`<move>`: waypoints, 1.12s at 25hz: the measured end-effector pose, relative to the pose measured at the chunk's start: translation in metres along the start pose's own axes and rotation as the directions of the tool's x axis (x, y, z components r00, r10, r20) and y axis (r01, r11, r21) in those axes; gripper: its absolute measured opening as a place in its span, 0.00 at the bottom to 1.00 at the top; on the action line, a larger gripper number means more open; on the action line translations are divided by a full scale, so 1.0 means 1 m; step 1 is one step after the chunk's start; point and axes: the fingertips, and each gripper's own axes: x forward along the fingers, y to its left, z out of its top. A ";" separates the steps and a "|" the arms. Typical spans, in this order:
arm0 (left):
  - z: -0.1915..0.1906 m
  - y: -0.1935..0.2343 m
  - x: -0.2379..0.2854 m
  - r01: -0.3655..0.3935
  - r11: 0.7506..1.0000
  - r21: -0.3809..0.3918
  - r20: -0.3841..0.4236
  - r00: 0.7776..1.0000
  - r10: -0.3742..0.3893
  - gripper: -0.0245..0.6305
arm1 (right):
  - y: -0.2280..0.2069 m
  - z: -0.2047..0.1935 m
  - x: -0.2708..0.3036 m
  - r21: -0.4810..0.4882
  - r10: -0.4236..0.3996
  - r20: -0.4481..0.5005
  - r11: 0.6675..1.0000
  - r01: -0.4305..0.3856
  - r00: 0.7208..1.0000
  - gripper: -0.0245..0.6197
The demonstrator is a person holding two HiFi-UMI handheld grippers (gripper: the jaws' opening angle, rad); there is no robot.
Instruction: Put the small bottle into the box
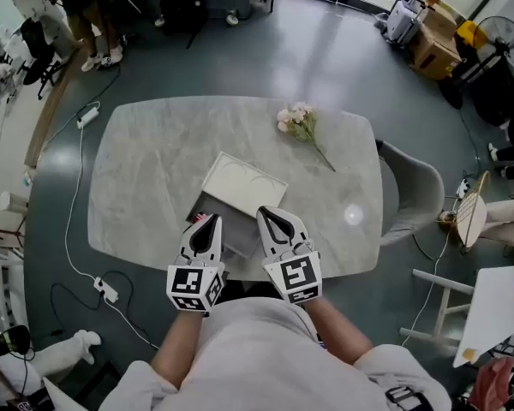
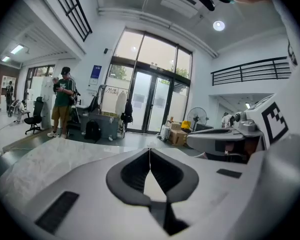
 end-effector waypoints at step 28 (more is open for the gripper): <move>0.147 -0.009 -0.052 -0.071 0.991 0.113 0.376 0.926 0.023 0.07 | -0.008 0.127 -0.053 -0.079 -0.048 0.385 0.993 0.085 0.922 0.08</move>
